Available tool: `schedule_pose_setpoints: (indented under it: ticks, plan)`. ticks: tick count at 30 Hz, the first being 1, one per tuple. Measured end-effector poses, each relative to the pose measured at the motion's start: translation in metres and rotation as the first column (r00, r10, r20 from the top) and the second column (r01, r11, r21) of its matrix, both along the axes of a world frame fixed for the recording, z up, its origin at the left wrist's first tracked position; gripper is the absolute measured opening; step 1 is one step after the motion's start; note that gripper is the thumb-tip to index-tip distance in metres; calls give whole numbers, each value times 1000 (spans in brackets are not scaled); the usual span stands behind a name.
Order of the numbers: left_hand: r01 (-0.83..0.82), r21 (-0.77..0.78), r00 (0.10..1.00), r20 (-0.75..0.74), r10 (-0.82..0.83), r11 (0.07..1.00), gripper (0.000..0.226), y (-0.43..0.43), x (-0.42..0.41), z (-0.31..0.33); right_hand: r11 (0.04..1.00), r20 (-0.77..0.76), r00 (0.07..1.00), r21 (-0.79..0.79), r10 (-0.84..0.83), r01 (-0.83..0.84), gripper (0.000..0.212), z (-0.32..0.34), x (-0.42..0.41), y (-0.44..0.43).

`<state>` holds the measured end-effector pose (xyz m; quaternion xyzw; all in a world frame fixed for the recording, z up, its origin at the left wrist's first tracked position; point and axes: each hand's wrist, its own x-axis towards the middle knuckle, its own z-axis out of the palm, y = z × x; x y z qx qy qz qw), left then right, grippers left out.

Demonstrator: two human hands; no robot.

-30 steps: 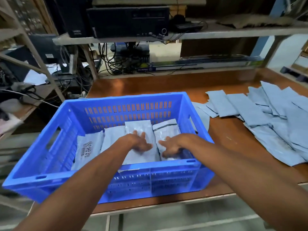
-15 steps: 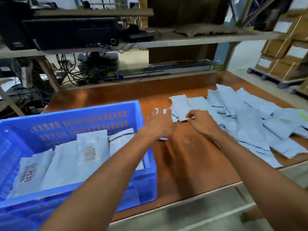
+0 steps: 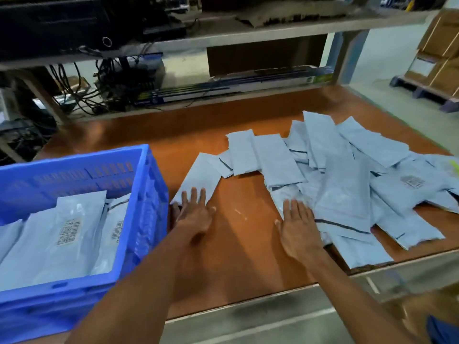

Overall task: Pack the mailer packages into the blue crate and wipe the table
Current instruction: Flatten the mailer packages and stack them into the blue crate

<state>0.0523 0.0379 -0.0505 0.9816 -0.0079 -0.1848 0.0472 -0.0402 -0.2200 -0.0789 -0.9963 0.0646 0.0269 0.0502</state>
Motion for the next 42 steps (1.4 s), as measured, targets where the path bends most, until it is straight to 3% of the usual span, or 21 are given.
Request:
schedule_pose_setpoints:
  ticks: [9,13,16,19,25,32,34,37,42]
  plan:
    - [93,95,929,350,-120,991,64,-7,-119,-6,963,-66,975,183,211,-196,60,26,-5,81]
    - [49,2,899,435,-45,999,53,3,-127,-2,950,37,967,184,250,-253,57,36,-1,80]
    - [54,-80,927,374,-21,995,63,-1,-97,-4,947,-16,955,135,296,-291,66,20,-8,72]
    - [86,-67,967,247,-67,994,67,-8,-78,-22,945,0,946,47,324,-323,69,1,-14,73]
    - [101,12,931,350,-98,995,56,-12,-86,-30,948,83,945,22,315,-318,60,-14,-12,73]
    - [63,4,935,349,-61,998,50,-16,-100,-22,929,50,931,64,361,-364,68,-7,-10,74]
    - [63,-5,931,359,-56,998,48,-14,-101,-9,923,110,930,128,351,-364,67,2,-8,74]
    - [108,-9,884,459,-92,994,51,-10,-99,42,881,341,880,224,330,-417,51,42,1,91]
    - [106,-48,696,717,-40,993,55,36,-87,168,796,650,728,313,219,-518,48,164,14,148]
